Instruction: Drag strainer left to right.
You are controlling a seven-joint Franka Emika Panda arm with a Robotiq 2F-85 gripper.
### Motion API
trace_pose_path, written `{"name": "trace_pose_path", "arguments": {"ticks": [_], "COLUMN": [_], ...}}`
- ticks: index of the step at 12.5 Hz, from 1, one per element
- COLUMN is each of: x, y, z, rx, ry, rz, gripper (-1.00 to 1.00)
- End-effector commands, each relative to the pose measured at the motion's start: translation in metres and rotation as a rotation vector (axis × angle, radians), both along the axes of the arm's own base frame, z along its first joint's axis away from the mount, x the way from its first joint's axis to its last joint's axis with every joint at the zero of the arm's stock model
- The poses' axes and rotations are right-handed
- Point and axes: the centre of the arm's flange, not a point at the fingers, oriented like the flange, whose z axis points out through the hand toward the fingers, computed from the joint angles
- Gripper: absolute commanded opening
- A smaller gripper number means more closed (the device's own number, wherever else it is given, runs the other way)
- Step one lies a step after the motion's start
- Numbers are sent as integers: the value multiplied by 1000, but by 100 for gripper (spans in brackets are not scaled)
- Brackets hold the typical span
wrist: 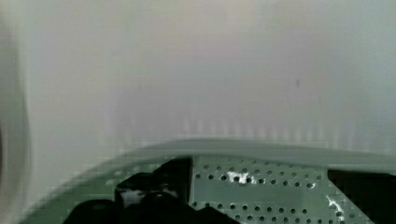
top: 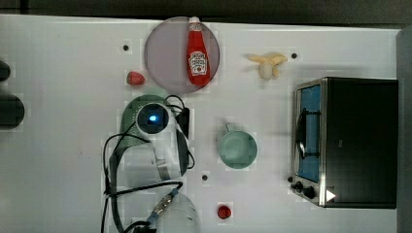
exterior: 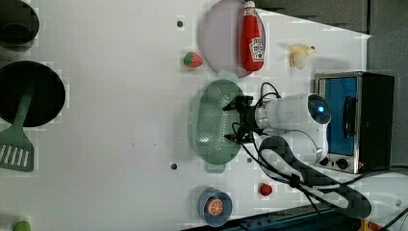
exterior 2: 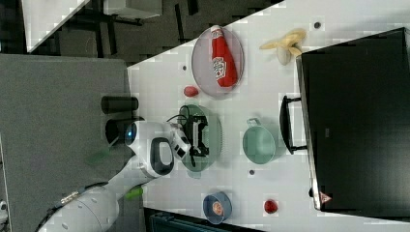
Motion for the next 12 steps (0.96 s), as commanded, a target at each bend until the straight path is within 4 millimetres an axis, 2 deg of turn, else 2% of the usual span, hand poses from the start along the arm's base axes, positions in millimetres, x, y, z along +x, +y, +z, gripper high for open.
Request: {"name": "trace_pose_path", "arguments": {"ticks": [1,10,12], "x": [16,17,20], "y": [-46,-127,-130], "z": [22,20,23], "rx": [-8,-50,-44], "ry": [-30,-21,-39], "rz": [59,70,141], "gripper": [100,100,100]}}
